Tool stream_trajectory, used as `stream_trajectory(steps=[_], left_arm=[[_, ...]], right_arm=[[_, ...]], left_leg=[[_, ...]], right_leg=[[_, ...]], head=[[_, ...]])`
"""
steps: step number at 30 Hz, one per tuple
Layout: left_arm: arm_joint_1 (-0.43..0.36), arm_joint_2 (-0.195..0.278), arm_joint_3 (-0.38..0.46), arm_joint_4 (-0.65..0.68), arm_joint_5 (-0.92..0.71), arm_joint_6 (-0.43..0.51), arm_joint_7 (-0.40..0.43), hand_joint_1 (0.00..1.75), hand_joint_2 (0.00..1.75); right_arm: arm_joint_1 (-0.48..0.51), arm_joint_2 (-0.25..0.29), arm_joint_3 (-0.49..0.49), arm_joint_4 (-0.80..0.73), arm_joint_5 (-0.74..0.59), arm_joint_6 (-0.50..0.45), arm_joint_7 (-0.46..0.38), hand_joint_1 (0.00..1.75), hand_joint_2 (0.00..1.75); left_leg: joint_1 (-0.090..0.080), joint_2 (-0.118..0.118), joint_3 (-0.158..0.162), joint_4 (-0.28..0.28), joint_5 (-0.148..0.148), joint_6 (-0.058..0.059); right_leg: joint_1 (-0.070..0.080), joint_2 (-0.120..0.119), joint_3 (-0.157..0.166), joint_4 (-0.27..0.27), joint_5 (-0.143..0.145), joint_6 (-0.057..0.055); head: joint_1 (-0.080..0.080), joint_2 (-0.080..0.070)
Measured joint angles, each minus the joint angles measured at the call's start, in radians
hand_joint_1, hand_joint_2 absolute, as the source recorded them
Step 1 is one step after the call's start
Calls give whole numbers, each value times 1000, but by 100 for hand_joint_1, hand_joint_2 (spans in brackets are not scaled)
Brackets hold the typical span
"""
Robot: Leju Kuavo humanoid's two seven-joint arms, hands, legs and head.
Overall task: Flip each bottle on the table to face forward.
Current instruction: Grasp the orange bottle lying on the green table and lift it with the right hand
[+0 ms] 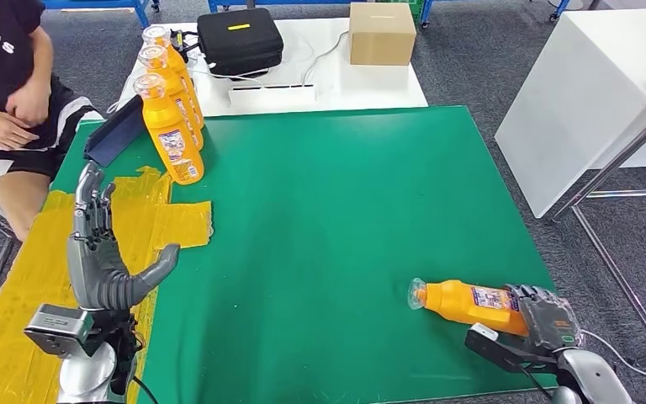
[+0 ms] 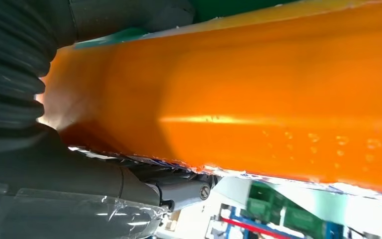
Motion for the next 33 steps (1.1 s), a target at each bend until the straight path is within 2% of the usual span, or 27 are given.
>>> stream_trajectory(steps=[4, 7, 11, 13, 16, 19, 21, 25, 29, 33], left_arm=[[0, 0, 0, 0, -6, 2, 3, 0, 175], [0, 0, 0, 0, -7, 4, 6, 0, 175], [0, -1, -8, 0, -10, 6, 12, 0, 175], [2, 0, -17, 2, -8, -3, 27, 0, 175], [10, 4, -34, 14, 78, -94, 89, 0, 175], [18, 20, -41, 51, 241, -240, 141, 0, 175], [20, 32, -40, 84, 300, -289, 151, 0, 175], [21, 45, -34, 124, 324, -309, 155, 0, 175], [21, 52, -31, 139, 326, -312, 158, 0, 175], [21, 56, -29, 151, 335, -336, 177, 0, 175]], right_arm=[[-18, 12, 21, 9, -9, -23, -10, 175, 175], [-27, 32, 30, 16, -39, -108, -60, 175, 175], [-53, 112, 38, 6, -196, -263, -180, 175, 175], [-82, 162, 36, -2, -300, -313, -205, 175, 175], [-137, 233, 15, 0, -416, -362, -217, 175, 175], [-182, 296, -7, 16, -537, -353, -260, 175, 175], [-203, 333, -14, 32, -586, -335, -281, 175, 175], [-224, 383, -18, 55, -608, -326, -295, 175, 175], [-231, 405, -19, 66, -613, -325, -299, 175, 175], [-235, 430, -20, 76, -687, -247, -317, 175, 175]], left_leg=[[0, 0, 0, 0, 0, 0], [0, 0, -1, 0, 0, 0], [0, 0, -2, 0, 1, 0], [0, 0, -2, 0, 1, 0], [1, 0, -2, 0, 1, 0], [1, 0, -3, 0, 1, 0], [1, 0, -3, 0, 1, 0], [1, -2, -3, 0, 1, 0], [0, -2, -4, 0, 1, 0], [0, -2, -5, 0, 1, 0]], right_leg=[[1, 0, 0, 0, 0, 0], [1, 0, 0, 0, 0, 0], [1, 0, -1, 0, 0, 0], [1, 0, -1, 0, 0, 0], [1, 0, -1, 1, 0, 0], [1, 0, -1, 1, 0, 0], [1, 0, -2, 1, 0, 0], [1, 0, -2, 1, 0, 0], [1, -1, -2, 1, 0, 0], [1, -1, -2, 1, 0, 0]], head=[[0, 0], [0, 0], [0, 0], [0, 0], [0, 0], [0, 0], [0, 0], [0, 0], [0, 0], [1, 0]])
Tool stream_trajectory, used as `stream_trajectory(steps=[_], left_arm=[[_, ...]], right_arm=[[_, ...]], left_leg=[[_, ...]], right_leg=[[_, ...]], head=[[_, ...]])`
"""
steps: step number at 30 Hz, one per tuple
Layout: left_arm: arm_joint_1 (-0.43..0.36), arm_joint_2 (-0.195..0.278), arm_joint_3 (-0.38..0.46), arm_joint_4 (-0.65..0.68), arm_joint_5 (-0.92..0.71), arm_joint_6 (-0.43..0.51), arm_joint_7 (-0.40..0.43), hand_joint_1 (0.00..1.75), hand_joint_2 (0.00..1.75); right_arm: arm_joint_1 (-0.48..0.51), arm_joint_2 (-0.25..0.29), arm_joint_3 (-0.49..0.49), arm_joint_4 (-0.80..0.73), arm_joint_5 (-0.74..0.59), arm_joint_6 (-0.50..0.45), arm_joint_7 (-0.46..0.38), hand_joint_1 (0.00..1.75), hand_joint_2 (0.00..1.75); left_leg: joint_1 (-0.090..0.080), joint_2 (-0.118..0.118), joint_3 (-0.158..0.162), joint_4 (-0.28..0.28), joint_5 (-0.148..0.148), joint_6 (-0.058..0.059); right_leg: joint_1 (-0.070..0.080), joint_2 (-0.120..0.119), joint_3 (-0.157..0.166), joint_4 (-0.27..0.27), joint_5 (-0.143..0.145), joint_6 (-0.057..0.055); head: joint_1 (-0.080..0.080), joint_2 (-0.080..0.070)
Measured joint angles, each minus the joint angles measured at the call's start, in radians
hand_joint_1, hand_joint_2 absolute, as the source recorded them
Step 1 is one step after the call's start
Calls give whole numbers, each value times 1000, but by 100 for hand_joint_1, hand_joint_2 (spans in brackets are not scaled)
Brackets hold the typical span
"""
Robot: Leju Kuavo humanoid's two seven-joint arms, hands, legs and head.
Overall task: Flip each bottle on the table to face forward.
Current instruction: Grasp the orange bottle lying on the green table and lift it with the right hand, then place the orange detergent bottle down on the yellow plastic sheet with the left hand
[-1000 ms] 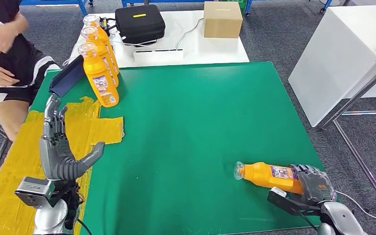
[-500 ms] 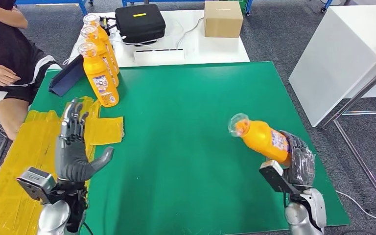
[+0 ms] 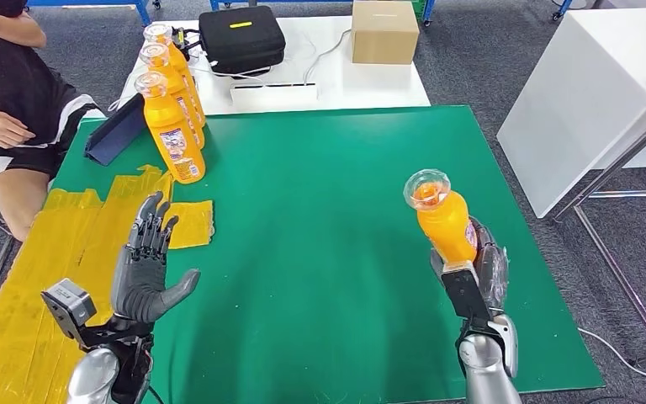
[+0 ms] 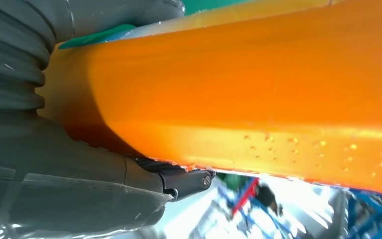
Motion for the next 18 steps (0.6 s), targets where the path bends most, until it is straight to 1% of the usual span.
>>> stream_trajectory(steps=[5, 9, 13, 16, 18], left_arm=[[-4, 6, -7, 39, 23, -70, 30, 0, 175], [-26, 8, -33, 95, 23, -92, 39, 0, 175], [-54, 8, -57, 151, 25, -92, 40, 0, 175], [-67, 8, -69, 179, 33, -94, 44, 0, 175], [-72, 7, -80, 190, 36, -99, 45, 0, 175]], right_arm=[[-14, 73, 38, 23, -156, 192, -28, 175, 175], [-55, 137, 129, 84, -200, 286, -39, 175, 175], [-88, 197, 251, 147, -235, 321, -51, 175, 175], [-104, 225, 344, 176, -245, 300, -57, 175, 175], [-115, 230, 397, 194, -243, 278, -54, 175, 175]], left_leg=[[1, 1, 0, 0, 0, 0], [3, 1, 0, 0, 1, -1], [3, 0, 0, 0, 1, -2], [3, 0, 0, 0, 1, -2], [3, 0, -1, 0, 1, -2]], right_leg=[[1, 0, -1, 0, 0, 0], [2, 0, -1, 1, 0, 0], [3, 0, -1, 1, 0, -1], [3, 0, -1, 1, 0, -1], [2, 0, -1, 1, 0, -1]], head=[[0, 0], [0, 0], [0, 0], [0, 0], [0, 0]])
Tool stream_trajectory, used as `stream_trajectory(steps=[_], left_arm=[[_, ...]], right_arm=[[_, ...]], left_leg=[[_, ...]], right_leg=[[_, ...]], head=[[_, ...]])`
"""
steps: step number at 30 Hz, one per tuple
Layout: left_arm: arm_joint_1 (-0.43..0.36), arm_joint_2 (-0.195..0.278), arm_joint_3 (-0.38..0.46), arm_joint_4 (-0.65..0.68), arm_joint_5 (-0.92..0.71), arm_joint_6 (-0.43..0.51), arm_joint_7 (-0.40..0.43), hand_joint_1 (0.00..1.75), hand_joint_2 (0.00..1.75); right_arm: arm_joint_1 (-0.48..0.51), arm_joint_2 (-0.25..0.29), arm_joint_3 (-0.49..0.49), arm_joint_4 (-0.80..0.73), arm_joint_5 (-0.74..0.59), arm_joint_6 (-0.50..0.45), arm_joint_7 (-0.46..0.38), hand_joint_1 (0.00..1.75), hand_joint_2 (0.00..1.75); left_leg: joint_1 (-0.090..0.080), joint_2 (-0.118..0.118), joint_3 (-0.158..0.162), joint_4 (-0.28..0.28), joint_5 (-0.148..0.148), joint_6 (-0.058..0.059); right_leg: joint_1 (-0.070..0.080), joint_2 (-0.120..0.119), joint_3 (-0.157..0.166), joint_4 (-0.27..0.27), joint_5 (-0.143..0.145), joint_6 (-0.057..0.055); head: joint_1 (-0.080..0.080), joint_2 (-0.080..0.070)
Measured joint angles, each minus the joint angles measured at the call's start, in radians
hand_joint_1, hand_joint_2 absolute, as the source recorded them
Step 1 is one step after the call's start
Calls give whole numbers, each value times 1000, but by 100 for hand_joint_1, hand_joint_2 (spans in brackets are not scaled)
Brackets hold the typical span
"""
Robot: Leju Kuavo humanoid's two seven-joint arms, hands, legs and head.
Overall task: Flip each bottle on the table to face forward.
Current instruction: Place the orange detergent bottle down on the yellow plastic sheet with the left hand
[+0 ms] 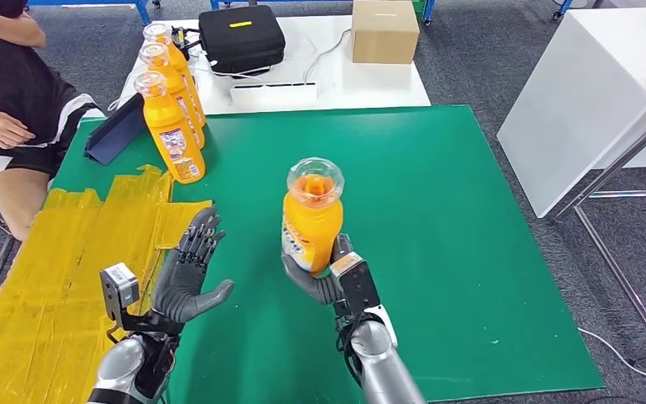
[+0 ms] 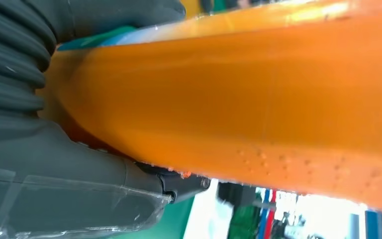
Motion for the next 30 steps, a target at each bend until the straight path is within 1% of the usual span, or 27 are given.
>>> stream_trajectory(steps=[6, 9, 17, 21, 25, 30], left_arm=[[-10, -2, -38, 9, 2, -1, 0, 0, 175], [-13, -2, -49, 9, 2, -1, 0, 0, 175], [-20, -2, -61, 13, 2, 5, -1, 0, 175], [-22, -2, -83, 9, -7, 15, -9, 0, 175], [-21, -3, -117, -19, -29, 30, -21, 0, 175], [-7, -3, -150, -77, -9, 16, -31, 0, 175]], right_arm=[[-35, -7, 131, 76, -6, -53, 1, 175, 175], [-47, -10, 176, 101, -12, -66, 0, 175, 175], [-67, -13, 228, 155, -10, -67, -2, 175, 175], [-88, -14, 284, 210, -31, -98, 0, 175, 175], [-103, -15, 321, 257, -43, -125, 1, 175, 175], [-110, -14, 331, 295, -39, -148, 0, 175, 175]], left_leg=[[-1, 0, 0, 0, 0, 0], [-1, 0, 0, 0, 0, 0], [-1, 0, 0, 0, 0, 0], [-1, 0, 0, 0, 0, 0], [-1, 0, 0, 0, 0, 0], [-1, 0, -1, 0, 0, 0]], right_leg=[[-1, 0, 0, 0, 0, 0], [-1, 0, 0, 0, 0, 0], [-1, 0, 0, 0, 0, 0], [-1, 0, 0, 0, 0, 0], [-1, 0, 0, 0, 0, 0], [-1, 0, 0, 0, 0, 0]], head=[[0, 0], [0, 0], [0, 0], [0, 0], [0, 0], [0, 0]])
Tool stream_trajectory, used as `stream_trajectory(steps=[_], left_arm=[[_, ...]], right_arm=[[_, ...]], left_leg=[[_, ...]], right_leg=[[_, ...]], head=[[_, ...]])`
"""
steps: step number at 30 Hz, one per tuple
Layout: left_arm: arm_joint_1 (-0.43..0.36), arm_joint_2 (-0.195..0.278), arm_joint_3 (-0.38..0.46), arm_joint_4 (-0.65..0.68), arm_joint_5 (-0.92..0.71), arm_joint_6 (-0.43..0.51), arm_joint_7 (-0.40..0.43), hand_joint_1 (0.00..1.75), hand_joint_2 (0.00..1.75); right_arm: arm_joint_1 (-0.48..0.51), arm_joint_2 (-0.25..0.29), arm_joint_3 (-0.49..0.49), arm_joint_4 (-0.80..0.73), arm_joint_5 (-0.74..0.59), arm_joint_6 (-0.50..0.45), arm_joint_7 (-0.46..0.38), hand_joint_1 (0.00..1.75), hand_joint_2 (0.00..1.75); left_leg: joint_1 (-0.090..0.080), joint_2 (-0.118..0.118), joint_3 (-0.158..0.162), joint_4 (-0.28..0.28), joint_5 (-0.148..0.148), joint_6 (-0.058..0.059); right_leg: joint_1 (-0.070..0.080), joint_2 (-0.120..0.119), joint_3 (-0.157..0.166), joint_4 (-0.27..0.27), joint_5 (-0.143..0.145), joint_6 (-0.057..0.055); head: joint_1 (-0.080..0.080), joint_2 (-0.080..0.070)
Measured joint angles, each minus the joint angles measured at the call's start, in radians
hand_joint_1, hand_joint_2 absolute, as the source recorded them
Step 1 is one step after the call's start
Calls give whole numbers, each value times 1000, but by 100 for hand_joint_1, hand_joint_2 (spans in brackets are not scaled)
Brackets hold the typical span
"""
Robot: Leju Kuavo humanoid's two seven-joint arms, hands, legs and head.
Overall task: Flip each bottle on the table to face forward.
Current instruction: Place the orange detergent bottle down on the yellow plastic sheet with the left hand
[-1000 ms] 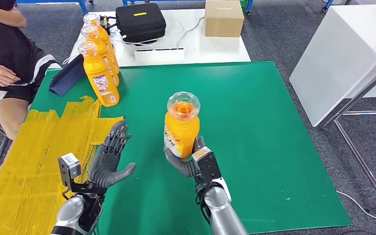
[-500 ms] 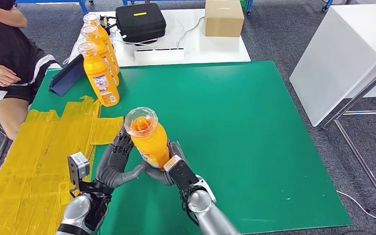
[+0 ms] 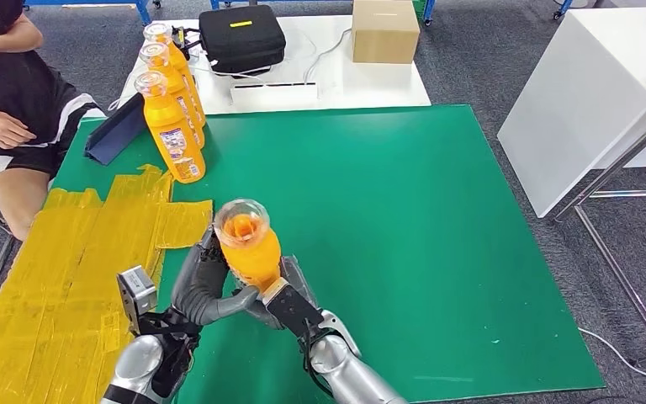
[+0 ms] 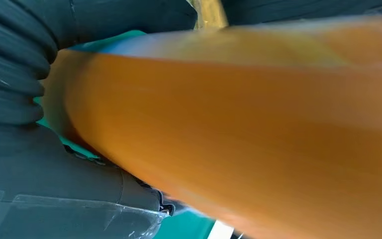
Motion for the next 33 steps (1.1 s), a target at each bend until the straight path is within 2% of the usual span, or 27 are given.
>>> stream_trajectory(steps=[6, 18, 22, 27, 33], left_arm=[[18, 6, -40, -60, 6, -3, -2, 0, 175], [18, 7, -63, -67, -1, 2, -3, 0, 175], [18, 6, -75, -67, -71, 79, -9, 0, 175], [12, -1, -73, -67, -162, 206, -13, 0, 175], [12, -10, -38, -65, -171, 228, -13, 0, 175]], right_arm=[[-7, 0, 10, 35, 0, -24, -5, 175, 175], [-13, 0, 12, 71, -6, -33, -11, 175, 175], [-14, 0, 15, 73, 8, -45, -15, 175, 175], [-10, 0, 24, 42, 103, -55, -12, 175, 175], [31, -13, 54, -43, 201, -95, 11, 175, 175]], left_leg=[[0, 0, 0, 0, 0, 0], [0, 0, 0, 0, 0, 0], [0, 0, 0, 0, 0, 0], [0, 1, 0, 0, 0, 0], [0, 1, 0, 0, 0, 0]], right_leg=[[0, 0, 0, 0, 0, 0], [0, 0, 0, 0, 0, 0], [0, 0, -1, 0, 0, 0], [0, 0, -1, 0, 0, 0], [0, 0, -1, 0, 0, 0]], head=[[0, 0], [0, 0], [0, 0], [0, 0], [0, 0]])
